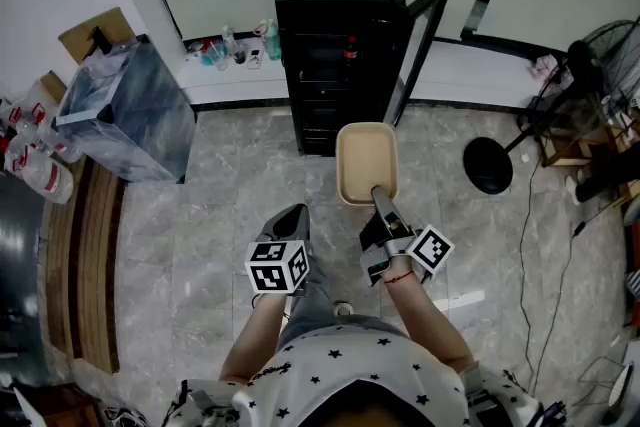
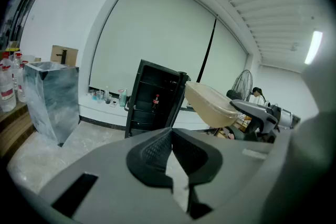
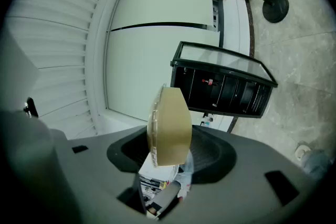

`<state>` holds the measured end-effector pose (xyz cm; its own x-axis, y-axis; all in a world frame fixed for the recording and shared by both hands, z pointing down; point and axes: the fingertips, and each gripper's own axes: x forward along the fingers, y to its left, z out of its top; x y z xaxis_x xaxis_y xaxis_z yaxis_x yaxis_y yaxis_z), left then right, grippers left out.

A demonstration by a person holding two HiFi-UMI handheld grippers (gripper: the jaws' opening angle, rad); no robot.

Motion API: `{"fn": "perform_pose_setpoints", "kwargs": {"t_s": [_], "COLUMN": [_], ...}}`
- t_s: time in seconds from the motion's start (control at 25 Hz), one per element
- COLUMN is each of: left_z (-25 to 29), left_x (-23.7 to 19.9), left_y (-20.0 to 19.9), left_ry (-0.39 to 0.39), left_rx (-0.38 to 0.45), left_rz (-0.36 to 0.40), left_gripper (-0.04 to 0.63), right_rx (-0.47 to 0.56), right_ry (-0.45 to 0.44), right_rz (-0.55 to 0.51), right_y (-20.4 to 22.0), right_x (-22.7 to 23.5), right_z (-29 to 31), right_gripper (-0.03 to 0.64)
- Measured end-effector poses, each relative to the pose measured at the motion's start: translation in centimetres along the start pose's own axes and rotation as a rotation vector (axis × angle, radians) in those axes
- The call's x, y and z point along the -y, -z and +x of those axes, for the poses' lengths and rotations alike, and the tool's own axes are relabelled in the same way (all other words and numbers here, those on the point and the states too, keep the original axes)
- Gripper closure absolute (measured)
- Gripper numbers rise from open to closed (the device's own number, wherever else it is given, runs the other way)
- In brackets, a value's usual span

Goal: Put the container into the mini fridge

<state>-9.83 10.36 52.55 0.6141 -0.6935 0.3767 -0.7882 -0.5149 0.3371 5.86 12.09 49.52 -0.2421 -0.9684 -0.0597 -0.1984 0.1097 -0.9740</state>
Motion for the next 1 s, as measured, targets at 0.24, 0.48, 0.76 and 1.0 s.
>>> {"fn": "perform_pose_setpoints", "kwargs": {"t_s": [0.24,0.48,0.76,1.0], "left_z": [-6.0,-7.9,-8.5,-8.1], "left_x": [4.7,6.4,7.5,8.1], "left_y": [4.3,5.3,4.9,5.4], "left_ry": [0.001,-0.005,-0.011,-0.012], "left_rx": [0.004,0.016,0.04,0.024], "left_rz": [0.007,0.018,0.016,0.024], "left_gripper": [0.583,0.583,0.583,0.583], "right_rx": [-0.023,-0.034,-0.056,-0.039], "right_ry": [0.01,-0.007,-0.013,-0.009], "right_rz": [-0.009,-0.008,-0.035,-0.011], "right_y": [2.2,3.0,2.6,1.5], "right_x": [-0.6,-1.1,-1.6,-1.1], "right_z": [-8.7,-11.8,-12.4,-12.2], "right_gripper": [0.405,0.405,0.405,0.403]}}
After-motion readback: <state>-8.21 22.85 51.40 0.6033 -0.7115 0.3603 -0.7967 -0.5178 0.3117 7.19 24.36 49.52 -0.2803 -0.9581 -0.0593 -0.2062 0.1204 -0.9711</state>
